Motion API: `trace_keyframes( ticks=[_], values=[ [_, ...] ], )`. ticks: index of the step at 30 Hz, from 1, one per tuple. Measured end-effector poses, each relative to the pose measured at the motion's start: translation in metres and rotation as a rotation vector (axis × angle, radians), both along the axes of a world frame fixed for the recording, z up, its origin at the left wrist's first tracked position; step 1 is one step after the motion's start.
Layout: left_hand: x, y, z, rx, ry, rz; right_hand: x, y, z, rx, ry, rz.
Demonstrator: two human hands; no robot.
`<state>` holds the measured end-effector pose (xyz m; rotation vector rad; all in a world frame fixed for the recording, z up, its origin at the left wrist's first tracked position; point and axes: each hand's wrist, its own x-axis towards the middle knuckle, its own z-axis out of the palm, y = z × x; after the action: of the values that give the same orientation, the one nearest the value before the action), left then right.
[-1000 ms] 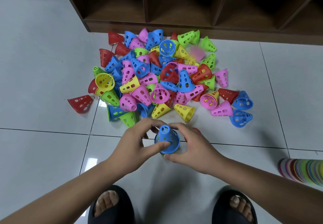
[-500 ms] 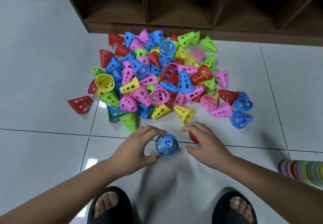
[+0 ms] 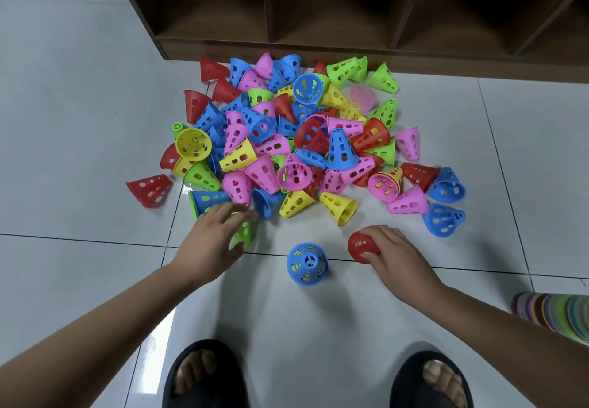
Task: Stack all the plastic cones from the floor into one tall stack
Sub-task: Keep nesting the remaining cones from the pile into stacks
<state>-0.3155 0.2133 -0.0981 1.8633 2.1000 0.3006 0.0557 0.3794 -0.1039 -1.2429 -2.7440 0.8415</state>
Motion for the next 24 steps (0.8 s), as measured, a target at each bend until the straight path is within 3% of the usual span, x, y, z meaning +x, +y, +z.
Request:
trace_keyframes(
  ticks=[7,15,20,24],
  values=[
    [0.003,-0.002,-0.009,-0.014,0.005,-0.016,0.002,-0.008,0.001,-0.132,0.013,-0.077],
    [-0.005,-0.012,-0.019,-0.049,-0.044,-0.027,-0.024,-0.023,0.063,-0.207,0.250,-0.277],
    [-0.005,-0.017,-0.018,-0.048,-0.006,0.005,-0.044,-0.038,0.101,-0.227,0.419,-0.239],
    [-0.002,-0.020,-0.015,-0.046,0.027,0.046,-0.054,-0.054,0.117,-0.238,0.423,-0.145]
  ],
)
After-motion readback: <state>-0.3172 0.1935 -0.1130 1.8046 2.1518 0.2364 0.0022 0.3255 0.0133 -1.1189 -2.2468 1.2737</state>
